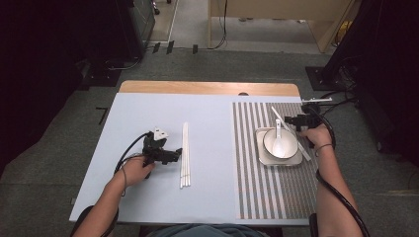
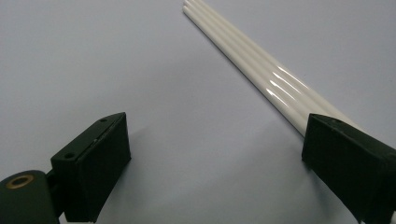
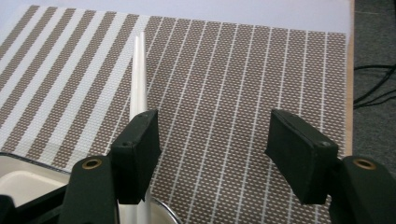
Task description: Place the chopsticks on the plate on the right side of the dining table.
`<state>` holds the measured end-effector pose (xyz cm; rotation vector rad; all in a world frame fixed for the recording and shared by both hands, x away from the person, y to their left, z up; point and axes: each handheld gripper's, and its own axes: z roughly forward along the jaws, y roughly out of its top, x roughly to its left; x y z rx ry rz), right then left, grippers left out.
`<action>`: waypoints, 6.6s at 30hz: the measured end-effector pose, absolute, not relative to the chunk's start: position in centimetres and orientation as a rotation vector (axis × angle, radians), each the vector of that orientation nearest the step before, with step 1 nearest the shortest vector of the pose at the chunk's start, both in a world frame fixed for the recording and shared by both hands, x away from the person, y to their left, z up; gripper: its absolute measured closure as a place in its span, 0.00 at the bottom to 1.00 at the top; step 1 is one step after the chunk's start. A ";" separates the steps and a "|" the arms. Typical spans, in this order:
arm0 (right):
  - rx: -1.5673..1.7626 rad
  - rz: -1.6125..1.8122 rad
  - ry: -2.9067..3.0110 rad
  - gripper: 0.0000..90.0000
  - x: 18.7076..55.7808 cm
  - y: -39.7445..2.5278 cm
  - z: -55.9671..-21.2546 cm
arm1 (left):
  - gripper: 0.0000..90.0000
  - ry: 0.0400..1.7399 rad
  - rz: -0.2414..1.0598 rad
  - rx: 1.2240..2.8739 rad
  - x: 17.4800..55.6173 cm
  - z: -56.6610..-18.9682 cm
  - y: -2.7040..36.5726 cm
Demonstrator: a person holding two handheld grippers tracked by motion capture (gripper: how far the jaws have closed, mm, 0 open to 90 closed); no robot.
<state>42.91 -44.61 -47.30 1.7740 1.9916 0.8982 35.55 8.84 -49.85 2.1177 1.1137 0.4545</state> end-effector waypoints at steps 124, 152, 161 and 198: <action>1.581 0.985 2.059 0.18 36.7 -29.9 -40.2 | 0.09 1.114 0.455 2.116 35.6 -49.9 8.8; 1.498 0.974 2.112 0.16 36.3 -23.1 -43.0 | 0.09 1.114 0.455 2.118 35.5 -49.8 8.8; 1.505 0.915 2.094 0.16 36.6 -22.0 -45.2 | 0.09 1.115 0.455 2.116 35.5 -49.8 8.8; 1.707 0.761 1.756 0.15 43.5 -22.3 -47.4 | 0.09 1.114 0.456 2.118 35.6 -49.9 8.8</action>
